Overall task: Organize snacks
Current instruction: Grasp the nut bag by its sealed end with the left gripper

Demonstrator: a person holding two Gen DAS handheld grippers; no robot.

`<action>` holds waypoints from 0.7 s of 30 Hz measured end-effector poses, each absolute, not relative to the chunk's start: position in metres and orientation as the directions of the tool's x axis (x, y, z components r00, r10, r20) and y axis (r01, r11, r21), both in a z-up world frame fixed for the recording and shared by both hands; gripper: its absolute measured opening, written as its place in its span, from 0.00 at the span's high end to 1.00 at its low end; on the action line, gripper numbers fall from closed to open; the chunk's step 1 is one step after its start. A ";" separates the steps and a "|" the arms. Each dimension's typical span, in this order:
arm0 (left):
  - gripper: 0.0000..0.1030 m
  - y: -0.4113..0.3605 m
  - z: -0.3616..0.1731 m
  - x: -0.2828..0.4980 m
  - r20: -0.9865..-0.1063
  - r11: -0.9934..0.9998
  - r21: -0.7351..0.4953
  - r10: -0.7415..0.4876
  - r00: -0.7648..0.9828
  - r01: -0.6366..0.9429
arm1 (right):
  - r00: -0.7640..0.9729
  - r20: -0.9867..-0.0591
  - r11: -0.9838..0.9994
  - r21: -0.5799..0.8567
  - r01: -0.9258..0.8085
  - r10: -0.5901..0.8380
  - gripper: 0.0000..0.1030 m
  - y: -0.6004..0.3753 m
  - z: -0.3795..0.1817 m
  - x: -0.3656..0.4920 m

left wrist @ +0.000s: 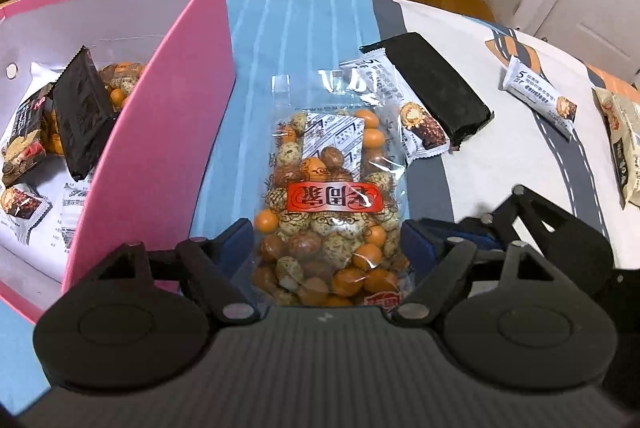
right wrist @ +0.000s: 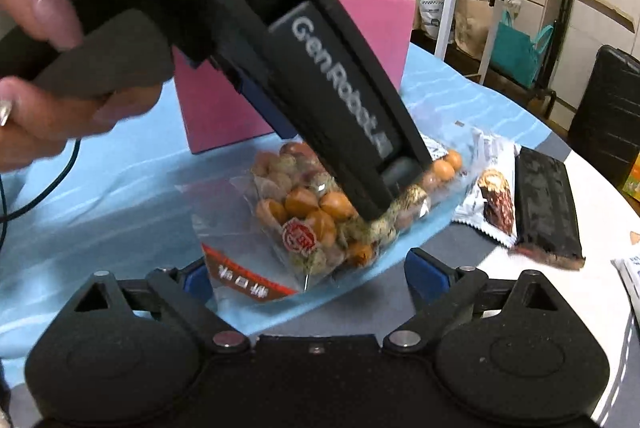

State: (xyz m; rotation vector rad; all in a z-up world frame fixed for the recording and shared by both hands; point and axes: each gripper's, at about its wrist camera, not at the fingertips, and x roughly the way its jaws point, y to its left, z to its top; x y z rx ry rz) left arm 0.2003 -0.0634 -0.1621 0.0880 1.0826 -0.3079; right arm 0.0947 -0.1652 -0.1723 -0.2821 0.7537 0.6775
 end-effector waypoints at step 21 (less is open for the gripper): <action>0.34 -0.058 -0.164 0.189 -0.840 0.975 -0.047 -0.157 0.520 0.218 | 0.522 -0.746 0.758 -0.036 -0.651 0.413 0.37 -0.172 -0.162 0.104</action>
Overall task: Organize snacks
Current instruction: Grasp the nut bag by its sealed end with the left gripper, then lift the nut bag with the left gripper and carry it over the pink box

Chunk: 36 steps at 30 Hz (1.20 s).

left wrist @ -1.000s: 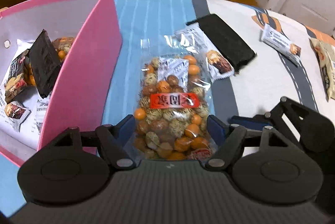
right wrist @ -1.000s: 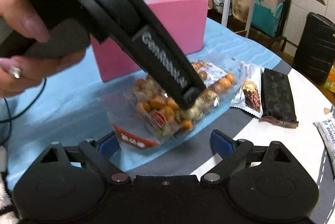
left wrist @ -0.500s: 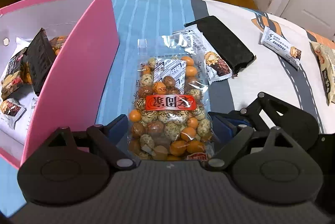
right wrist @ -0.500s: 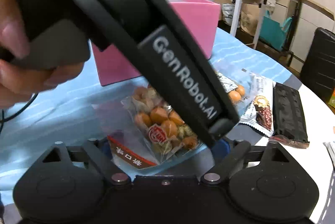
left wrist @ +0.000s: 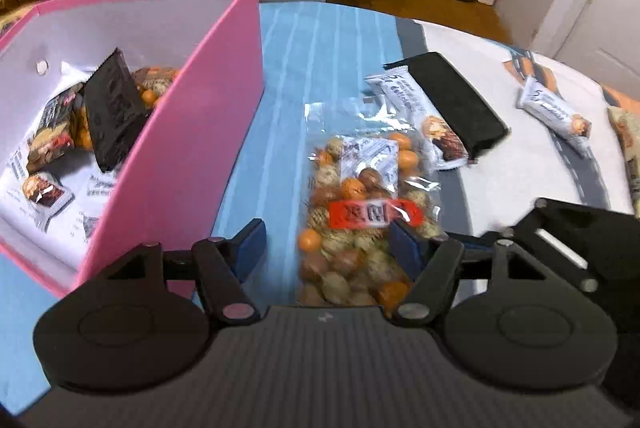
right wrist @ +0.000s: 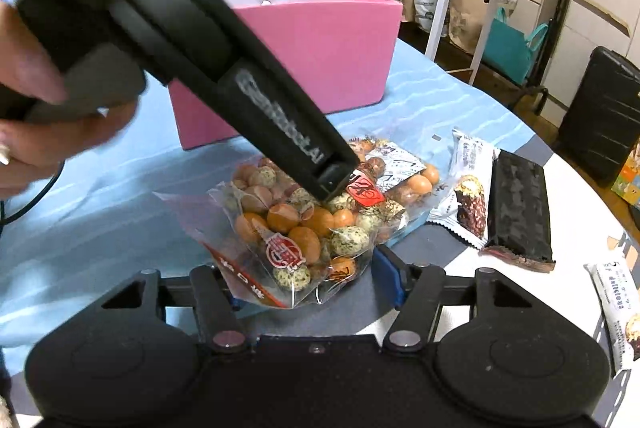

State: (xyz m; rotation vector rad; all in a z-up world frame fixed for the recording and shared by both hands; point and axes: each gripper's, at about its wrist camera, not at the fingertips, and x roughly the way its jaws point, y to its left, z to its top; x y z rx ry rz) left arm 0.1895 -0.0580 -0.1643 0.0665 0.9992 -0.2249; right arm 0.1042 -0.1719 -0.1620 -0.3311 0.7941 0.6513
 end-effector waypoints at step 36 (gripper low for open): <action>0.38 -0.043 -0.166 0.177 -0.873 0.947 -0.254 -0.312 0.375 0.196 | 0.416 -0.812 0.789 0.086 -0.608 0.409 0.29 -0.159 -0.150 0.111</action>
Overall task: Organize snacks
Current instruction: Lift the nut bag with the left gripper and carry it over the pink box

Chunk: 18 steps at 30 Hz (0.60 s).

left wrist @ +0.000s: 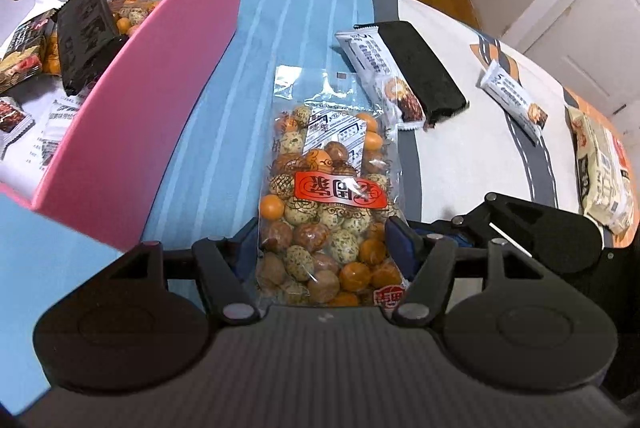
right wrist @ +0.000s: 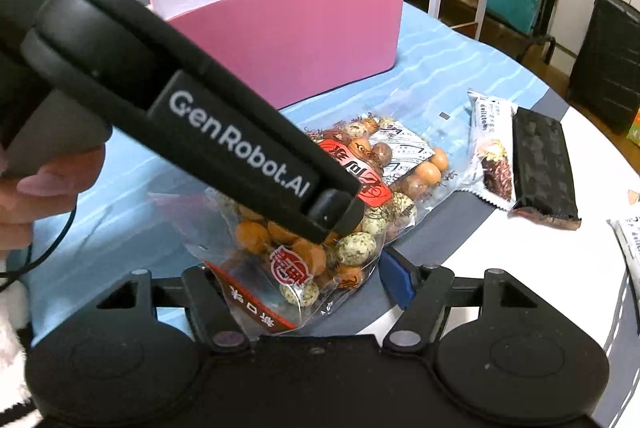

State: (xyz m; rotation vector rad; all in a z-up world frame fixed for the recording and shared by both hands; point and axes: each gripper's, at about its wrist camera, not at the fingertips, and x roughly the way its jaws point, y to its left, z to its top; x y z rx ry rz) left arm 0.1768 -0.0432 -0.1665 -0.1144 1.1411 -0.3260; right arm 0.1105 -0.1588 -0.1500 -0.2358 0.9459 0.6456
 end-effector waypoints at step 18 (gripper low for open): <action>0.38 -0.026 -0.129 0.119 -0.869 0.937 -0.261 -0.333 0.367 0.232 | 0.365 -0.834 0.783 0.123 -0.609 0.414 0.31 -0.150 -0.124 0.093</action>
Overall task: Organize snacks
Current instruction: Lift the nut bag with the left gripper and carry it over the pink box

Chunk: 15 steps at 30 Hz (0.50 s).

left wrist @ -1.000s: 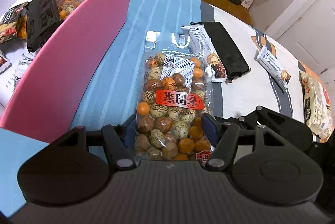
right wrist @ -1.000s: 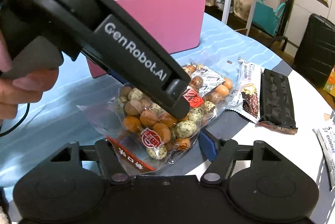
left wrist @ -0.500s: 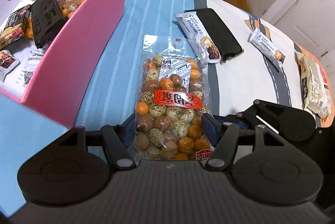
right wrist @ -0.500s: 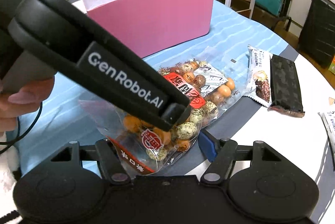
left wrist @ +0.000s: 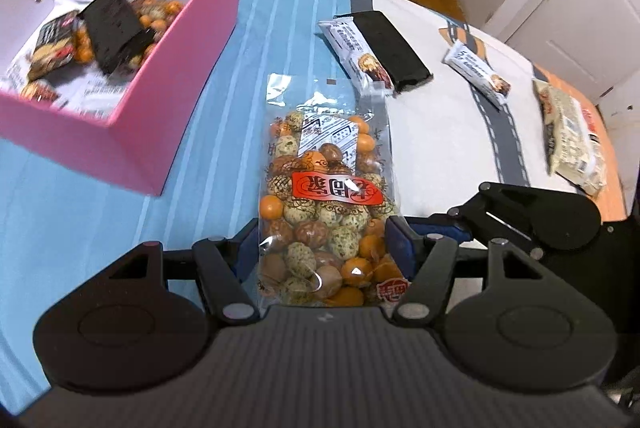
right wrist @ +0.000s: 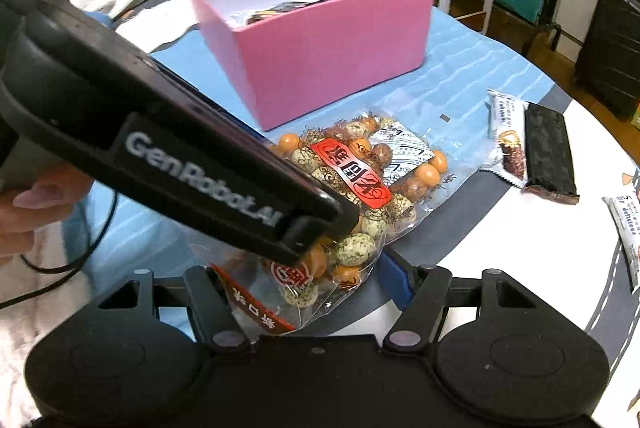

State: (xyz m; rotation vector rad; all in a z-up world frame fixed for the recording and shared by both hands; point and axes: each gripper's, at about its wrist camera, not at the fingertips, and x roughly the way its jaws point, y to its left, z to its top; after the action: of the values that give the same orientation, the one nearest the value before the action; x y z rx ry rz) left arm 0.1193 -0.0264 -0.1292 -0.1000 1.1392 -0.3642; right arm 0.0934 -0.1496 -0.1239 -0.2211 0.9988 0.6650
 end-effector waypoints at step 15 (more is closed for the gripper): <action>0.38 0.021 -0.082 0.041 -0.812 0.913 -0.327 -0.404 0.422 0.244 | 0.414 -0.812 0.767 0.062 -0.638 0.410 0.31 -0.124 -0.083 0.034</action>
State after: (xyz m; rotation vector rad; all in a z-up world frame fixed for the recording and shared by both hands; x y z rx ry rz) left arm 0.0415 0.0207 -0.0816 -0.1686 1.0608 -0.4077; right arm 0.0336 -0.1239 -0.0835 -0.2751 0.9326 0.6694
